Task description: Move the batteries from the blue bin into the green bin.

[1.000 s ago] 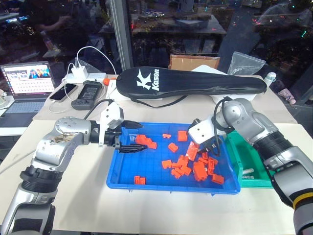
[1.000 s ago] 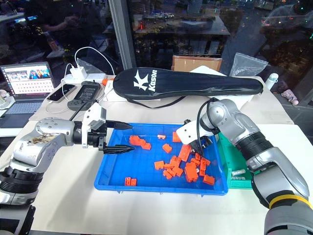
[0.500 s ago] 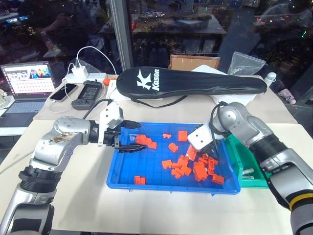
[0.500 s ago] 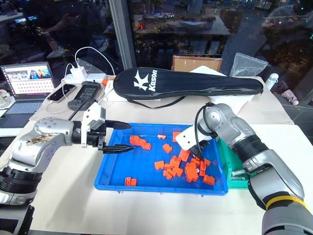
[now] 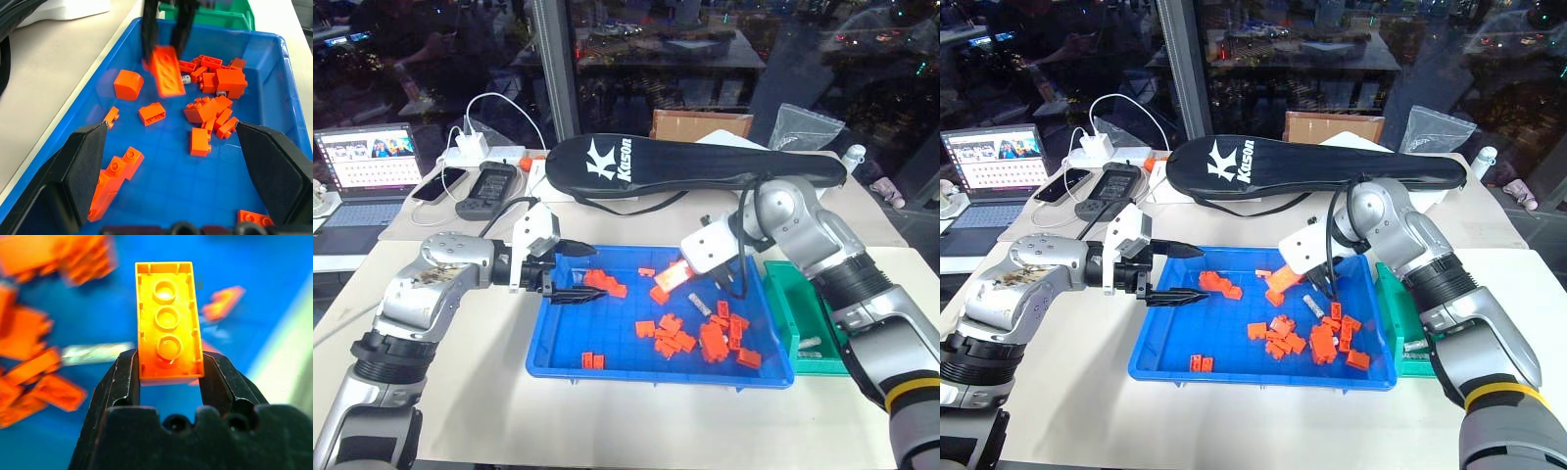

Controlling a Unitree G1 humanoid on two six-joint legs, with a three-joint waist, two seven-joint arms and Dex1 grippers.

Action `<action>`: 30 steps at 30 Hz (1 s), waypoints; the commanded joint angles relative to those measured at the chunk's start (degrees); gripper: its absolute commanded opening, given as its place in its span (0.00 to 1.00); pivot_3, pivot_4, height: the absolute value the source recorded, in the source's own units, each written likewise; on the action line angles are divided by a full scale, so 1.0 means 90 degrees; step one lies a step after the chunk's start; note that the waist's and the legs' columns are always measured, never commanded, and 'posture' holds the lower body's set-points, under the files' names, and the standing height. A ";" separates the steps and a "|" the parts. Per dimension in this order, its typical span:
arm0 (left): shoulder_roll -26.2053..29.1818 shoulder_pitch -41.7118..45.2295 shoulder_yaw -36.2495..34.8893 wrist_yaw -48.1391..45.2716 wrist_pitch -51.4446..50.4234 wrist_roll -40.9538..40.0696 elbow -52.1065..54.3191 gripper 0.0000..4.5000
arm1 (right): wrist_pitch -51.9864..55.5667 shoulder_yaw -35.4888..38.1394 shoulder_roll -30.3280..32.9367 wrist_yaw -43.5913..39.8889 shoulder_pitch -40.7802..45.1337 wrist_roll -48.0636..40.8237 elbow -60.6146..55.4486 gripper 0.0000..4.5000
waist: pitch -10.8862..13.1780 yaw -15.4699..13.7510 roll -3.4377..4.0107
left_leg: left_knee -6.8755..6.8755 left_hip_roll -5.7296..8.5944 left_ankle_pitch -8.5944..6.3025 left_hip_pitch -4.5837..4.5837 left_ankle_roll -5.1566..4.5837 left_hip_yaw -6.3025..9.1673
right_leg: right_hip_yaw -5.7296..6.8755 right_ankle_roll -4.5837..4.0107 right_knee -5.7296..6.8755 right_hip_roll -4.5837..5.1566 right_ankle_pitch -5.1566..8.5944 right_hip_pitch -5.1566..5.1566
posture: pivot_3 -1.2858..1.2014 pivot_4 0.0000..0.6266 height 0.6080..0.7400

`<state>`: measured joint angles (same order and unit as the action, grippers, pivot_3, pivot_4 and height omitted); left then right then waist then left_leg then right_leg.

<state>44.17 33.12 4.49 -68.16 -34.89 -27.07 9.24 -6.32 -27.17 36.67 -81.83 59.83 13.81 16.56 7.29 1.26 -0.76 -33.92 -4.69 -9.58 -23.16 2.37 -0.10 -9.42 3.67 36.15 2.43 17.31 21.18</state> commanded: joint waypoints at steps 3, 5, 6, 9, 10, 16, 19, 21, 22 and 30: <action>0.0031 0.0211 -0.0062 -0.0074 0.0135 -0.0006 0.0010 1.00 | 0.1402 0.0090 -0.0918 0.0672 -0.0562 -0.0168 -0.0993 0.39 | 0.0000 -0.0009 0.0000 | -0.0002 0.0000 0.0000 -0.0002 0.0000 0.0001 | 0.0004 -0.0001 0.0010 -0.0001 -0.0001 0.0003 | 0.52 0.24 0.93; 0.0051 0.0230 -0.0066 -0.0096 0.0126 -0.0010 -0.0009 1.00 | 0.1561 0.0064 -0.1109 0.0840 -0.0728 -0.0173 -0.1189 0.39 | 0.0000 -0.0058 0.0000 | -0.0005 0.0001 0.0000 -0.0007 0.0000 0.0001 | 0.0005 -0.0001 0.0005 0.0000 0.0000 0.0002 | 0.52 0.24 0.93; 0.0061 0.0224 -0.0072 -0.0101 0.0122 -0.0014 -0.0003 1.00 | 0.1618 0.0052 -0.1171 0.0905 -0.0783 -0.0180 -0.1268 0.39 | 0.0000 -0.0065 0.0000 | -0.0007 0.0001 0.0000 -0.0010 0.0000 0.0001 | 0.0005 0.0000 0.0002 0.0000 0.0000 0.0003 | 0.52 0.24 0.93; 0.0090 0.0210 -0.0054 -0.0132 0.0113 -0.0018 0.0004 1.00 | 0.1972 0.0161 -0.1402 0.1200 -0.0978 -0.0324 -0.1568 0.60 | 0.0000 -0.0049 0.0000 | -0.0008 0.0000 0.0000 -0.0009 0.0000 0.0001 | 0.0006 0.0000 0.0006 0.0000 0.0000 0.0005 | 0.52 0.24 0.93; 0.0098 0.0206 -0.0051 -0.0143 0.0108 -0.0023 0.0011 1.00 | 0.2108 0.0202 -0.1362 0.1204 -0.1032 -0.0359 -0.1694 0.66 | 0.0000 -0.0046 0.0000 | -0.0006 0.0000 0.0000 -0.0006 0.0000 0.0002 | 0.0008 -0.0001 0.0008 -0.0001 -0.0001 0.0005 | 0.52 0.24 0.93; 0.0020 0.0224 0.0016 -0.0173 0.0137 -0.0007 -0.0014 1.00 | 0.4421 0.0896 -0.0764 0.0954 -0.1093 -0.1014 -0.2547 0.98 | 0.0000 -0.0076 0.0000 | -0.0008 0.0000 0.0001 -0.0011 0.0002 0.0002 | 0.0009 0.0000 0.0006 0.0000 0.0000 0.0005 | 0.52 0.24 0.93; -0.0068 0.0297 0.0092 -0.0202 0.0199 0.0024 -0.0113 1.00 | 0.6012 0.1571 -0.0340 0.1176 -0.1122 -0.1367 -0.2948 0.98 | 0.0000 -0.0070 0.0000 | -0.0006 0.0000 0.0001 -0.0011 0.0002 0.0002 | 0.0010 -0.0001 0.0006 0.0000 0.0000 0.0006 | 0.52 0.24 0.93; -0.0126 0.0349 0.0151 -0.0238 0.0249 0.0052 -0.0188 1.00 | 0.6663 0.1755 -0.0010 0.2163 -0.1354 -0.0638 -0.3354 0.98 | 0.0000 -0.0062 0.0000 | -0.0006 0.0000 0.0001 -0.0010 0.0001 0.0003 | 0.0010 -0.0001 0.0005 -0.0001 0.0000 0.0006 | 0.52 0.24 0.93; -0.0149 0.0372 0.0174 -0.0259 0.0270 0.0064 -0.0220 1.00 | 0.7061 0.1729 0.0161 0.2284 -0.1406 -0.0592 -0.3520 0.98 | 0.0000 -0.0063 -0.0001 | -0.0005 0.0000 0.0001 -0.0010 0.0001 0.0003 | 0.0010 -0.0001 0.0005 -0.0001 0.0000 0.0007 | 0.52 0.24 0.93; -0.0348 0.0647 0.0386 -0.0434 0.0471 0.0177 -0.0554 1.00 | 0.9543 0.1444 0.0721 0.2621 -0.1886 -0.1447 -0.4542 0.98 | 0.0000 -0.0008 -0.0002 | 0.0002 0.0000 0.0000 -0.0011 0.0001 0.0004 | 0.0008 -0.0001 0.0002 -0.0001 0.0003 0.0013 | 0.52 0.24 0.93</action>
<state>40.89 37.71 8.33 -71.38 -32.21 -25.82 4.27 76.49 -13.55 42.38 -60.18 43.17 1.97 -21.31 7.28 1.19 -0.77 -33.91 -4.69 -9.58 -23.26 2.38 -0.06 -9.35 3.67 36.16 2.42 17.34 21.29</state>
